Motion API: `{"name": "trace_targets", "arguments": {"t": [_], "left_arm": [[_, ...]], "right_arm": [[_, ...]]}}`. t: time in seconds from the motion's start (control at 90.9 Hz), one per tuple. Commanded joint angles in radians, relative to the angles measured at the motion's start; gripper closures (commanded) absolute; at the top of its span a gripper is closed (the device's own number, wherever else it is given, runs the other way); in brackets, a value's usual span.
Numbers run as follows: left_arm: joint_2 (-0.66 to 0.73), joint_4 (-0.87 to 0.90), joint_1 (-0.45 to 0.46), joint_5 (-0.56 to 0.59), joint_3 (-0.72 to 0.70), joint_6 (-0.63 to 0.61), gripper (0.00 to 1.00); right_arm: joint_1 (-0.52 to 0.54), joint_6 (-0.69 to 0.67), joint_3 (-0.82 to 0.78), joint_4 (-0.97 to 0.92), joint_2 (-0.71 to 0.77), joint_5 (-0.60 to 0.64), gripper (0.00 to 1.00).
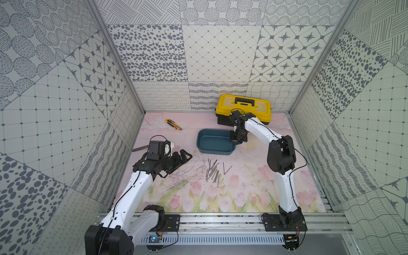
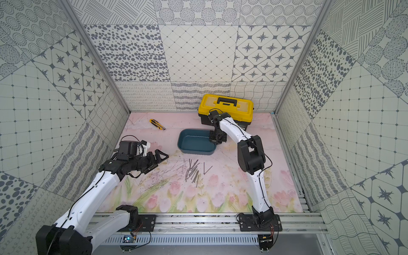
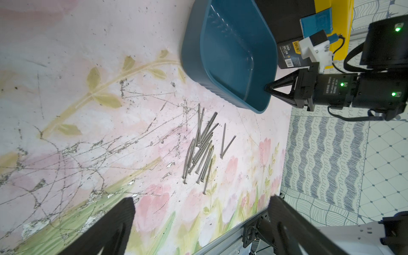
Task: Put the nails on the desktop into the storage box
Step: Move the storage box to the center of the board.
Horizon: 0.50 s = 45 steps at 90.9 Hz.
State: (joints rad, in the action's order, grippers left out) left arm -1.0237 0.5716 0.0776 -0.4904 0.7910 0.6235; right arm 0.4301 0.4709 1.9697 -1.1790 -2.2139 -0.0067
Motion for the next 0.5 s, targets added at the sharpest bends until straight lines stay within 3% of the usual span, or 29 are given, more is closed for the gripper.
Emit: {"name": "trace_targets", "arguments": {"t": [0.0, 0.187, 0.286, 0.363, 0.429, 0.484], "left_arm": [[-0.019, -0.014, 0.005, -0.02, 0.02, -0.028, 0.0], [-0.053, -0.034, 0.012, -0.037, 0.028, -0.033, 0.01], [-0.071, -0.042, 0.026, -0.046, 0.037, -0.039, 0.01], [-0.08, -0.035, 0.043, -0.035, 0.053, -0.055, 0.0], [-0.086, -0.022, 0.059, -0.025, 0.064, -0.069, 0.0], [-0.087, -0.014, 0.066, -0.017, 0.07, -0.077, 0.0]], "right_arm": [[-0.02, -0.127, -0.02, -0.004, 0.071, 0.08, 1.0], [-0.085, -0.15, -0.067, -0.002, 0.096, 0.051, 0.99], [-0.09, -0.15, -0.06, -0.003, 0.091, 0.042, 0.93], [-0.09, -0.146, -0.059, -0.003, 0.096, 0.038, 0.73], [-0.091, -0.145, -0.063, -0.003, 0.113, 0.047, 0.62], [-0.094, -0.143, -0.068, -0.002, 0.135, 0.057, 0.46]]}}
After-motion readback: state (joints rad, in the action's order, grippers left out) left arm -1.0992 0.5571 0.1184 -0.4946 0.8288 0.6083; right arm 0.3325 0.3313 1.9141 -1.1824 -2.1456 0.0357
